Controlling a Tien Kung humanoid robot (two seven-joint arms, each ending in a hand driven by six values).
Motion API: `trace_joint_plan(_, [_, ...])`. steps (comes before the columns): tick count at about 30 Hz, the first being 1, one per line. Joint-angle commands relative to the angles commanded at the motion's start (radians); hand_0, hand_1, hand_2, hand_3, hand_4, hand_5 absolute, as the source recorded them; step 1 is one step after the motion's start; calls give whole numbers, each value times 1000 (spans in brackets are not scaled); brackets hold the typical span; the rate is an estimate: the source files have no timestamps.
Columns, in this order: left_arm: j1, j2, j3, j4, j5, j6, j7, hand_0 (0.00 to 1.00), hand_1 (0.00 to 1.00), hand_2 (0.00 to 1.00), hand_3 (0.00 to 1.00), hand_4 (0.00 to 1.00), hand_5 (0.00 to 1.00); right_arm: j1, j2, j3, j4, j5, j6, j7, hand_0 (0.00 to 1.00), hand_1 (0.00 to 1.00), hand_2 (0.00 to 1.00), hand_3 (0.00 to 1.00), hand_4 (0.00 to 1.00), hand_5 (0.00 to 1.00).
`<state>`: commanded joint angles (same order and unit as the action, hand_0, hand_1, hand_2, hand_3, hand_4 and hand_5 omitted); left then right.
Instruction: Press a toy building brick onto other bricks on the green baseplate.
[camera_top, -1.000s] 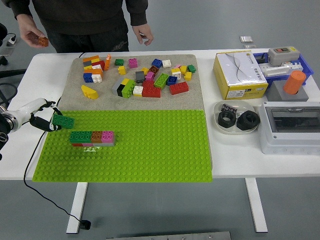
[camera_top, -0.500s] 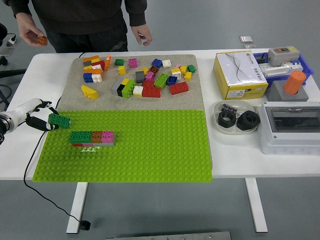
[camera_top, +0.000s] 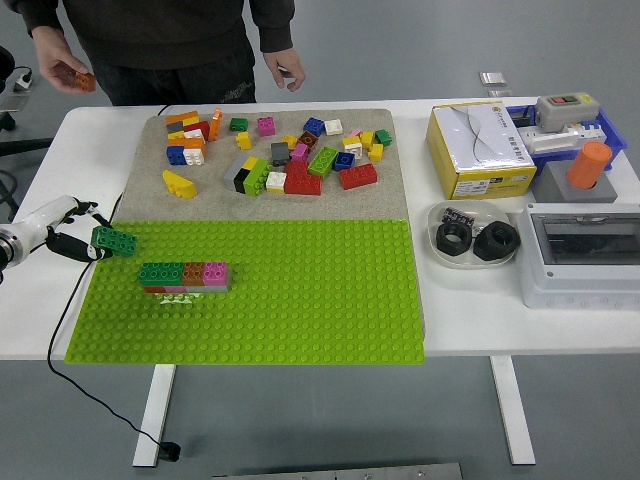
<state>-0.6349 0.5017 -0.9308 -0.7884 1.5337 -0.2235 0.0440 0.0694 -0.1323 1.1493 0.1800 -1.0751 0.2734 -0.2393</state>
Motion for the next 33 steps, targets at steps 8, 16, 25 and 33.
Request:
trace_joint_plan(8, [28, 10, -60, -21, -19, 2, -8, 965, 986, 978, 493, 807, 2, -4, 4, 12, 0, -11, 1, -5, 683, 650, 665, 886, 607, 998])
trace_joint_plan(16, [53, 16, -103, -26, -19, 4, -10, 964, 985, 977, 491, 812, 2, -10, 7, 13, 0, -14, 2, -7, 683, 654, 670, 886, 607, 998])
trace_joint_plan(25, [78, 40, -119, -144, -19, 2, 4, 964, 983, 977, 493, 815, 2, -17, 7, 18, 0, -14, 2, -6, 683, 652, 670, 885, 608, 998])
trace_joint_plan(33, [138, 26, -151, -340, 11, 5, 41, 964, 983, 974, 492, 821, 2, -29, 2, 34, 0, -27, 3, 1, 683, 650, 666, 885, 609, 998])
